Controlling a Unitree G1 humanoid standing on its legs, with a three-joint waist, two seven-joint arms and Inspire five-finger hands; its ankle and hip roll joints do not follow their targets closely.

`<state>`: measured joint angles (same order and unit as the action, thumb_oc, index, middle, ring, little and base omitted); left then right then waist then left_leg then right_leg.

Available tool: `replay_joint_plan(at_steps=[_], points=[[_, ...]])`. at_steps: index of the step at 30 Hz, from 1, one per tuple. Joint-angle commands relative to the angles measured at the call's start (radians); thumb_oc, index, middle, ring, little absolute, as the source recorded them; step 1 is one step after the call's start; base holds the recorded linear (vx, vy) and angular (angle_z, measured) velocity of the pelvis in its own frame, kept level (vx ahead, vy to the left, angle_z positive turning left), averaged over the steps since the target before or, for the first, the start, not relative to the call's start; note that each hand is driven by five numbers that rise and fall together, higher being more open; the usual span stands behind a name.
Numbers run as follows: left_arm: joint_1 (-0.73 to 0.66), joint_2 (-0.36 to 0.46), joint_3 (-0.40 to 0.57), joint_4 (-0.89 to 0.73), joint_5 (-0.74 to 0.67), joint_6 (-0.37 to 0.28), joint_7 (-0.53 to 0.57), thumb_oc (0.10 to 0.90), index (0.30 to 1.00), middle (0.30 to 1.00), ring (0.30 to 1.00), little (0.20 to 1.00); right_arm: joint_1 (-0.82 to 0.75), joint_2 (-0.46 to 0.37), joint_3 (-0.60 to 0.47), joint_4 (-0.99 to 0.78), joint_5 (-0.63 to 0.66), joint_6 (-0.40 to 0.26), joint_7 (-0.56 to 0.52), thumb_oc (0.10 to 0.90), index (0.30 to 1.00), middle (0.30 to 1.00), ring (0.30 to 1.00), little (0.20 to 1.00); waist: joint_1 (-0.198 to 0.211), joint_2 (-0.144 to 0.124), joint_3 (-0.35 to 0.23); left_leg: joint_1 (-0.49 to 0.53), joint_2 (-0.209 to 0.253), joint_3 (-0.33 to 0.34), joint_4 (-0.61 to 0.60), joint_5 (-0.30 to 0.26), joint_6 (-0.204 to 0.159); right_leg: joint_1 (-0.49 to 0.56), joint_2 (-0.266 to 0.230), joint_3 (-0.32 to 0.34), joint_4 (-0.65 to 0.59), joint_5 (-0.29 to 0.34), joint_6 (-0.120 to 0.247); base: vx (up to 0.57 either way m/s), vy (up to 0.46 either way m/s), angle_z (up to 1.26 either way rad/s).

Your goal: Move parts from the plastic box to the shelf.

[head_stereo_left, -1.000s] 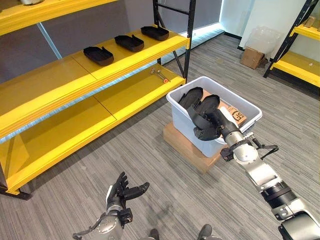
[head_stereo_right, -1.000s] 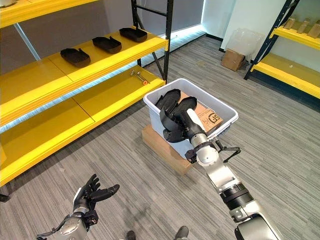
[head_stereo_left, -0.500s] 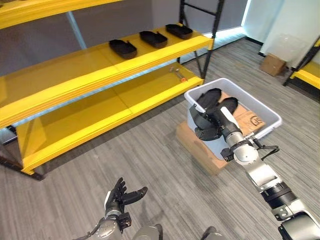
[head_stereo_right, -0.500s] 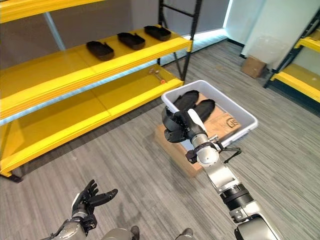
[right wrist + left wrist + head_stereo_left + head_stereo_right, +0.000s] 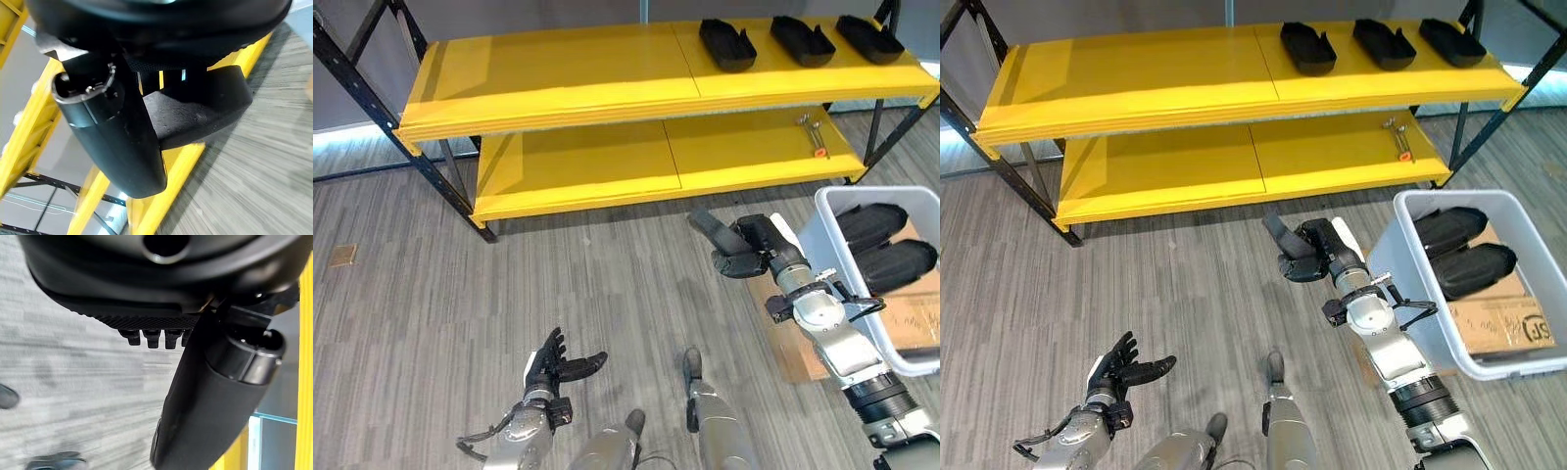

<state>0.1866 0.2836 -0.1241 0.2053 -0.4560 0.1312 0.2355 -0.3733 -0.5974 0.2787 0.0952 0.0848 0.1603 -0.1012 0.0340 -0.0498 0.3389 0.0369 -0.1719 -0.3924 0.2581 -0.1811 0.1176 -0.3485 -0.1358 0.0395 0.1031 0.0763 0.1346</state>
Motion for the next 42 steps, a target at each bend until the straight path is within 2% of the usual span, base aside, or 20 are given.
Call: replay_joint_plan(at_steps=[1,9,18,19,21,22,23,24,26,27,28,29,31,32,33,34,35,38,39,42], points=[[0.014,0.032,0.011,-0.141,0.014,-0.077,-0.008,0.9,1.0,1.0,1.0,1.0,-0.208,-0.054,-0.043,-0.024,0.021,-0.104,-0.048,0.4,0.3,0.3,0.3,0.3,-0.025,-0.057,-0.134,0.039,-0.003,0.088,0.009,-0.095,-0.071,0.053,0.004,0.024,-0.033,0.127,0.049,0.24,-0.158,0.5],[0.052,0.05,0.032,-0.15,0.012,-0.062,-0.007,0.9,1.0,1.0,1.0,1.0,-0.161,-0.053,-0.073,-0.051,0.036,-0.104,-0.046,0.4,0.3,0.3,0.3,0.3,-0.033,-0.031,-0.174,0.127,0.136,0.01,-0.097,-0.069,-0.122,0.047,0.035,-0.071,0.081,0.012,0.007,0.2,-0.168,0.17],[0.038,0.066,0.019,-0.158,0.021,-0.059,-0.003,0.9,1.0,1.0,1.0,1.0,-0.139,-0.048,-0.089,-0.056,0.037,-0.109,-0.051,0.4,0.3,0.3,0.3,0.3,-0.041,-0.005,-0.183,0.144,0.236,-0.042,-0.148,0.008,-0.162,-0.012,0.05,-0.116,0.254,-0.114,-0.032,0.13,-0.149,0.38],[0.029,0.069,0.024,-0.164,0.022,-0.063,0.003,0.9,1.0,1.0,1.0,1.0,-0.15,-0.046,-0.078,-0.051,0.035,-0.112,-0.051,0.4,0.3,0.3,0.3,0.3,-0.04,0.0,-0.188,0.147,0.266,-0.047,-0.166,0.043,-0.172,-0.029,0.06,-0.125,0.293,-0.146,-0.04,0.1,-0.177,0.25],[0.029,0.062,0.038,-0.178,0.023,-0.073,0.015,0.9,1.0,1.0,1.0,1.0,-0.149,-0.044,-0.068,-0.051,0.028,-0.113,-0.049,0.4,0.3,0.3,0.3,0.3,-0.04,0.002,-0.195,0.135,0.284,-0.044,-0.154,0.083,-0.177,-0.026,0.069,-0.124,0.299,-0.16,-0.055,0.15,-0.197,0.18],[0.031,0.058,0.051,-0.184,0.026,-0.08,0.02,0.9,1.0,1.0,1.0,1.0,-0.143,-0.041,-0.064,-0.058,0.029,-0.117,-0.044,0.4,0.3,0.3,0.3,0.3,-0.036,0.006,-0.2,0.122,0.298,-0.035,-0.118,0.148,-0.185,-0.008,0.082,-0.119,0.283,-0.173,-0.063,0.16,-0.151,0.05],[0.033,0.054,0.056,-0.185,0.022,-0.084,0.023,0.9,1.0,1.0,1.0,1.0,-0.137,-0.037,-0.061,-0.064,0.027,-0.118,-0.04,0.4,0.3,0.3,0.3,0.3,-0.03,0.006,-0.201,0.086,0.296,-0.023,-0.048,0.238,-0.185,0.02,0.09,-0.11,0.259,-0.168,-0.069,0.15,-0.168,-0.17],[0.034,0.048,0.065,-0.189,0.004,-0.088,0.027,0.9,1.0,1.0,1.0,1.0,-0.131,-0.035,-0.056,-0.071,0.026,-0.12,-0.039,0.4,0.3,0.3,0.3,0.3,-0.012,-0.007,-0.187,0.01,0.261,-0.012,0.078,0.318,-0.172,0.067,0.091,-0.095,0.198,-0.156,-0.078,0.09,-0.21,-0.31],[0.04,0.051,0.069,-0.204,-0.013,-0.089,0.017,0.9,1.0,1.0,1.0,1.0,-0.132,-0.038,-0.055,-0.084,0.032,-0.122,-0.043,0.4,0.3,0.3,0.3,0.3,0.032,-0.039,-0.132,-0.143,0.151,0.018,0.318,0.334,-0.125,0.143,0.092,-0.086,0.114,-0.134,-0.102,0.03,-0.308,-0.35],[0.046,0.05,0.07,-0.207,-0.014,-0.086,0.01,0.9,1.0,1.0,1.0,1.0,-0.124,-0.036,-0.065,-0.086,0.034,-0.126,-0.051,0.4,0.3,0.3,0.3,0.3,0.039,-0.046,-0.12,-0.191,0.146,0.076,0.369,0.311,-0.109,0.171,0.089,-0.096,0.09,-0.129,-0.111,0.13,-0.351,-0.34],[0.06,0.047,0.068,-0.216,-0.007,-0.079,-0.007,0.9,1.0,1.0,1.0,1.0,-0.099,-0.031,-0.079,-0.083,0.038,-0.126,-0.055,0.4,0.3,0.3,0.3,0.3,0.055,-0.049,-0.103,-0.29,0.133,0.152,0.349,0.252,-0.113,0.214,0.078,-0.106,0.063,-0.13,-0.111,0.25,-0.272,-0.09],[0.066,0.049,0.071,-0.214,-0.006,-0.076,-0.01,0.9,1.0,1.0,1.0,1.0,-0.087,-0.035,-0.085,-0.085,0.039,-0.128,-0.055,0.4,0.3,0.3,0.3,0.3,0.068,-0.04,-0.098,-0.328,0.135,0.192,0.289,0.211,-0.123,0.245,0.084,-0.11,0.043,-0.139,-0.106,0.26,-0.177,0.34],[0.068,0.054,0.074,-0.213,-0.005,-0.076,-0.012,0.9,1.0,1.0,1.0,1.0,-0.076,-0.036,-0.094,-0.086,0.04,-0.128,-0.055,0.4,0.3,0.3,0.3,0.3,0.075,-0.042,-0.1,-0.348,0.13,0.206,0.247,0.21,-0.131,0.263,0.087,-0.109,0.028,-0.139,-0.103,0.17,-0.037,0.48],[0.069,0.058,0.076,-0.212,0.001,-0.078,-0.011,0.9,1.0,1.0,1.0,1.0,-0.071,-0.029,-0.095,-0.085,0.035,-0.131,-0.06,0.4,0.3,0.3,0.3,0.3,0.083,-0.026,-0.098,-0.38,0.137,0.223,0.114,0.225,-0.146,0.288,0.105,-0.107,0.013,-0.156,-0.099,0.33,0.037,-0.22],[0.072,0.059,0.076,-0.21,0.015,-0.079,-0.013,0.9,1.0,1.0,1.0,1.0,-0.053,-0.017,-0.1,-0.081,0.034,-0.137,-0.063,0.4,0.3,0.3,0.3,0.3,0.102,0.004,-0.103,-0.423,0.169,0.21,-0.097,0.347,-0.175,0.328,0.144,-0.09,-0.001,-0.177,-0.096,0.33,0.023,-0.61],[0.074,0.059,0.075,-0.21,0.016,-0.079,-0.014,0.9,1.0,1.0,1.0,1.0,-0.051,-0.017,-0.1,-0.082,0.033,-0.137,-0.063,0.4,0.3,0.3,0.3,0.3,0.104,0.0,-0.103,-0.405,0.17,0.213,-0.131,0.364,-0.178,0.33,0.141,-0.088,0.0,-0.178,-0.098,0.57,0.089,-0.68],[0.074,0.055,0.079,-0.204,0.04,-0.077,-0.018,0.9,1.0,1.0,1.0,1.0,-0.03,0.007,-0.108,-0.086,0.026,-0.139,-0.066,0.4,0.3,0.3,0.3,0.3,0.119,0.019,-0.114,-0.423,0.195,0.222,-0.316,0.429,-0.209,0.405,0.164,-0.061,-0.003,-0.225,-0.1,0.36,0.053,-0.13],[0.092,0.035,0.097,-0.206,0.029,-0.08,-0.011,0.9,1.0,1.0,1.0,1.0,-0.012,0.027,-0.111,-0.097,0.005,-0.133,-0.056,0.4,0.3,0.3,0.3,0.3,0.127,0.026,-0.136,-0.383,0.206,0.227,-0.333,0.432,-0.207,0.457,0.165,-0.036,-0.006,-0.261,-0.094,0.34,0.114,-0.38],[0.098,0.03,0.1,-0.21,0.029,-0.082,-0.011,0.9,1.0,1.0,1.0,1.0,-0.003,0.038,-0.113,-0.1,-0.005,-0.132,-0.051,0.4,0.3,0.3,0.3,0.3,0.128,0.029,-0.147,-0.362,0.212,0.22,-0.333,0.456,-0.208,0.476,0.162,-0.033,-0.006,-0.265,-0.094,0.42,0.23,-0.86],[0.082,0.047,0.103,-0.214,0.043,-0.081,-0.008,0.9,1.0,1.0,1.0,1.0,0.029,0.058,-0.146,-0.11,-0.025,-0.128,-0.047,0.4,0.3,0.3,0.3,0.3,0.133,0.015,-0.181,-0.328,0.206,0.227,-0.292,0.455,-0.201,0.533,0.107,-0.041,-0.012,-0.299,-0.065,0.36,0.224,-0.8]])
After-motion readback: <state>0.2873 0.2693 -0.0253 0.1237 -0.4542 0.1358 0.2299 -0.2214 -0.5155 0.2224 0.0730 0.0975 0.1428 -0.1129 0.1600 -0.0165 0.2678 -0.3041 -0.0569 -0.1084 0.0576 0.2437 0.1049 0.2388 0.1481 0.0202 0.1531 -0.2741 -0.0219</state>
